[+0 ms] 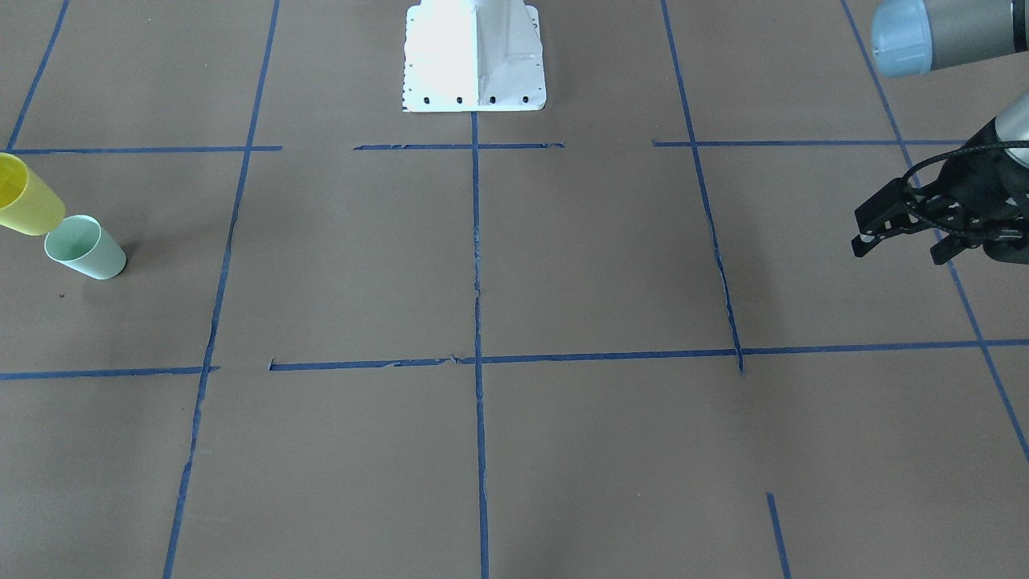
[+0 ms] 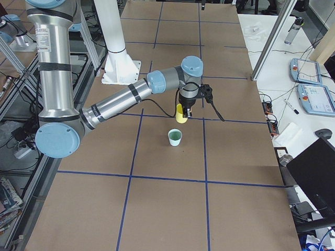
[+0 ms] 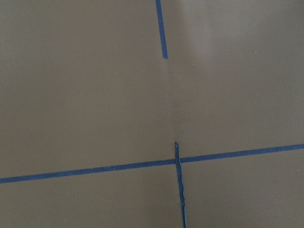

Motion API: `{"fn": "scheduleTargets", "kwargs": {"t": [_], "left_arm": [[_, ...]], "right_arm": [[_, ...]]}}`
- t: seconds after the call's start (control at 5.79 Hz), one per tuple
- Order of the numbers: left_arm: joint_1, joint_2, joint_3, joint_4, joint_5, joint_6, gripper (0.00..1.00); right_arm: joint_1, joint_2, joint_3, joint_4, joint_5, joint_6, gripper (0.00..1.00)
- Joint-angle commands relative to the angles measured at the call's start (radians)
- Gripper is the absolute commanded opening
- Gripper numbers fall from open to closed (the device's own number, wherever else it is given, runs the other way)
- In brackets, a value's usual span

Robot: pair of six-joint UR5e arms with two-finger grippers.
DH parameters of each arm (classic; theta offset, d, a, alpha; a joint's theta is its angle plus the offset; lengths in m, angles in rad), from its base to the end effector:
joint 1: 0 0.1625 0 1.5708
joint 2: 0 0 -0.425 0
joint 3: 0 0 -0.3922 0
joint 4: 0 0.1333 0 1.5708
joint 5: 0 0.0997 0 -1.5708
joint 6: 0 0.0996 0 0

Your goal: Transfer and stack yellow cup on green cup

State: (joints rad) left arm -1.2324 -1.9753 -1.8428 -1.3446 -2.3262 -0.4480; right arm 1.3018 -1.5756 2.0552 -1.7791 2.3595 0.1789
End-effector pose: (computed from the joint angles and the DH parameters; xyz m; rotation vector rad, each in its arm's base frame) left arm 0.1360 -0.5823 0.3295 0.1113 0.8490 0.0672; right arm -0.0621 -0.4609 0.4474 0.0767 -0.8222 -0.1919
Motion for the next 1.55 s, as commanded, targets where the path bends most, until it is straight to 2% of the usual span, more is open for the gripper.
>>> {"fn": "scheduleTargets", "kwargs": {"t": [0.0, 0.52, 1.38], "left_arm": [[-0.001, 0.007, -0.003, -0.001, -0.008, 0.002, 1.0], [-0.001, 0.007, -0.006, -0.001, -0.008, -0.001, 1.0], [-0.001, 0.009, -0.007, -0.002, -0.008, -0.001, 1.0]], "right_arm": [[-0.01, -0.041, -0.059, 0.099, -0.003, 0.022, 0.0], [-0.085, -0.04, -0.095, 0.101, -0.012, 0.024, 0.0], [-0.128, -0.029, -0.138, 0.101, -0.061, 0.022, 0.0]]}}
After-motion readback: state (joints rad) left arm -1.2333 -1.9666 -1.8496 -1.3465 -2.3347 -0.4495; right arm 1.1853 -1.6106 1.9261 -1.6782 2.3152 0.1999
